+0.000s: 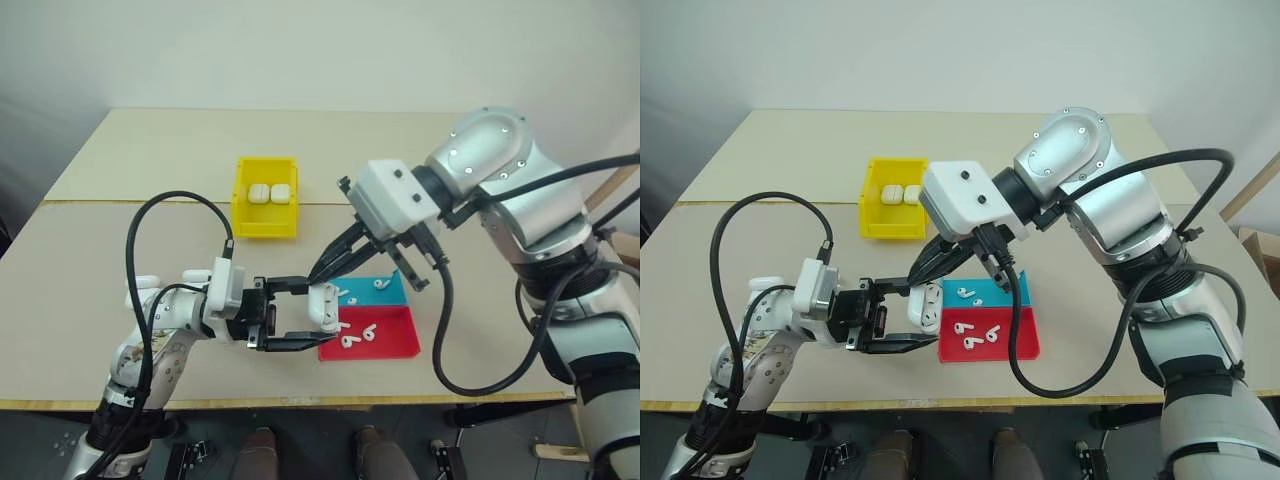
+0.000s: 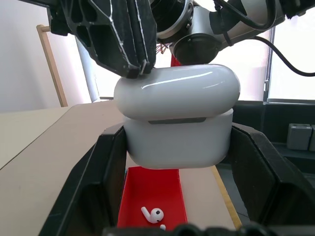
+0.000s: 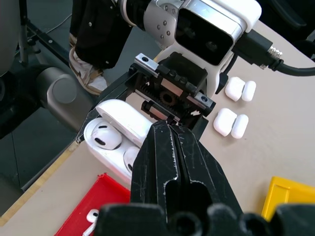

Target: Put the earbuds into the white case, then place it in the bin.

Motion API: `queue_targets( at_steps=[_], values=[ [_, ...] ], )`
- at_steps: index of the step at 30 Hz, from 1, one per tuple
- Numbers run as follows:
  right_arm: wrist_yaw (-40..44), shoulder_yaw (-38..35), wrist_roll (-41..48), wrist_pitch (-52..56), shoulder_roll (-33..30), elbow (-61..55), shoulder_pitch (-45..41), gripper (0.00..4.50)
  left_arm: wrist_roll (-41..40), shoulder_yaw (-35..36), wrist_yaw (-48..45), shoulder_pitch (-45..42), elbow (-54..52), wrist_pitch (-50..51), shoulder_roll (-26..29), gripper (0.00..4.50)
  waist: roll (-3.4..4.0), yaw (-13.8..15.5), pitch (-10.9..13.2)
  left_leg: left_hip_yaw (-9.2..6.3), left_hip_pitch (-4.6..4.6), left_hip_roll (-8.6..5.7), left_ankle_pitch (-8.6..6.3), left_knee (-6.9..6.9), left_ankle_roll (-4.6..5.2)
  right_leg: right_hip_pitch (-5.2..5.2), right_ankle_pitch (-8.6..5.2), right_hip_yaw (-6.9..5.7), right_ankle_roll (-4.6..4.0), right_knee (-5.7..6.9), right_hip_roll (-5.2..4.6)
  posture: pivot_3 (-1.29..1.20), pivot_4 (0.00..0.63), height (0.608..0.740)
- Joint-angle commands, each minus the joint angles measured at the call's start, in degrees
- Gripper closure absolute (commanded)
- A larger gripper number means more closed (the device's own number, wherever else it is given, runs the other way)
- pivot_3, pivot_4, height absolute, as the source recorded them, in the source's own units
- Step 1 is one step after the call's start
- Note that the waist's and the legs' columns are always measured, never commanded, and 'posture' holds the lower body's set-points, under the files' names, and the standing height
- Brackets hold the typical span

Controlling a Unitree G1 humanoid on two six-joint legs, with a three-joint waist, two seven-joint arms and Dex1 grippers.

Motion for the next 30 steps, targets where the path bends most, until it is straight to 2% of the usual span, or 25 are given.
queue_targets(
  at_steps=[1,9,15,21,25,30],
  values=[
    [3.2,0.0,0.1,-1.0,-1.6,-1.4,1.0,4.45,-1.6,1.4,-0.4,-1.3,-1.2,-1.7,-0.5,1.7,0.0,0.0,0.0,0.0,0.0,0.0,0.0,0.0,0.0,0.0,0.0,0.0,0.0,0.0,0.0,0.0,0.15,0.74],
    [3.2,-0.3,-0.2,-3.6,-4.7,-0.9,2.5,4.45,-1.3,1.5,-0.2,-1.4,-1.3,-1.8,-0.6,1.7,0.03,0.1,0.0,0.01,-0.01,-0.01,0.0,0.0,0.0,0.0,0.0,0.01,0.0,-0.01,-0.01,0.0,0.15,0.74],
    [0.4,-6.8,3.6,1.1,-3.2,3.0,0.1,4.45,-0.8,2.0,0.7,-0.5,-1.5,-1.9,-0.3,1.7,0.03,0.0,0.0,0.01,0.0,0.0,0.0,0.0,0.0,0.0,0.0,0.01,0.0,0.0,-0.01,0.0,0.15,0.74],
    [-9.4,-15.8,6.2,6.4,-2.4,1.7,2.3,4.45,0.8,4.3,5.5,-0.7,-1.2,-3.0,-0.7,1.7,0.03,0.2,0.0,0.01,-0.02,-0.01,0.0,0.0,0.0,0.01,0.0,0.01,0.0,-0.01,-0.02,0.0,0.15,0.74],
    [-18.9,-21.6,6.5,10.2,-3.2,-3.4,9.5,4.45,13.6,5.3,22.1,-6.4,4.3,-5.2,-4.3,1.7,0.02,1.3,0.0,-0.01,-0.01,-0.04,0.0,0.04,0.0,0.06,0.0,0.0,0.0,-0.02,-0.03,0.0,0.15,0.74],
    [-29.1,-26.5,8.8,16.0,-3.3,-12.5,19.4,4.45,30.8,3.9,43.9,-16.3,16.4,-5.3,-9.3,1.7,0.01,1.9,0.0,-0.01,-0.08,-0.11,0.01,0.15,0.0,0.05,0.06,0.03,0.08,-0.02,-0.06,0.0,0.15,0.74]
  ],
)
